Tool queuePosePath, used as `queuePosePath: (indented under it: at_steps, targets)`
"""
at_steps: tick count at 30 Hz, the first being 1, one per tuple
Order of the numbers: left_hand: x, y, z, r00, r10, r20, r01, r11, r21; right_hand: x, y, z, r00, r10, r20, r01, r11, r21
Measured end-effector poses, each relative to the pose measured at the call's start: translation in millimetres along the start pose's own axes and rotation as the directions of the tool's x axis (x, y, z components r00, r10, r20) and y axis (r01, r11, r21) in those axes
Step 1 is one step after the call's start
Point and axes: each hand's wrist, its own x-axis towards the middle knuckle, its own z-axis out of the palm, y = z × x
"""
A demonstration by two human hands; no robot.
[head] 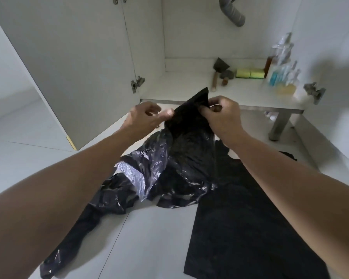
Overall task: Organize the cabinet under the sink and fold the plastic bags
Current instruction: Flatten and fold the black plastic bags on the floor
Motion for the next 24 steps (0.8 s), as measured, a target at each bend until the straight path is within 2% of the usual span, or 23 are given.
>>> queuePosePath:
  at_steps: [1,3,5,7,9,14,18,20,24]
  targets:
    - [-3,15,7,0.995,0.066,0.075,-0.066,0.998,0.0,2,-4,1,1.0,-0.028,-0.013,0.028,1.0,0.004]
    - [-6,30,22,0.976,0.159,0.146,-0.179,0.975,0.131,7,-11,2,0.996,-0.084,-0.037,0.084,0.996,-0.012]
    - [-10,34,34,0.969,0.238,0.061,-0.245,0.929,0.276,11,-15,0,0.997,-0.049,-0.056,0.05,0.999,0.011]
    - [-10,35,35,0.97,0.219,-0.109,-0.184,0.946,0.268,15,-14,-7,0.997,-0.012,-0.078,0.015,0.999,0.046]
    - [-6,30,30,0.972,0.147,-0.185,-0.098,0.963,0.251,17,-10,-17,0.993,-0.035,-0.11,0.037,0.999,0.021]
    - [3,11,19,0.975,0.1,-0.2,-0.039,0.957,0.286,29,-7,-45,0.979,0.049,-0.197,-0.038,0.998,0.059]
    - [13,13,18,0.966,0.101,-0.237,-0.045,0.972,0.231,33,-17,-59,0.997,0.079,0.005,-0.079,0.984,0.159]
    - [21,21,17,0.963,0.153,-0.223,-0.104,0.971,0.215,39,-21,-69,0.999,0.01,0.039,-0.012,0.998,0.061]
    - [46,24,15,0.986,0.157,-0.065,-0.127,0.936,0.329,62,-22,-100,0.997,-0.04,-0.07,0.033,0.995,-0.098]
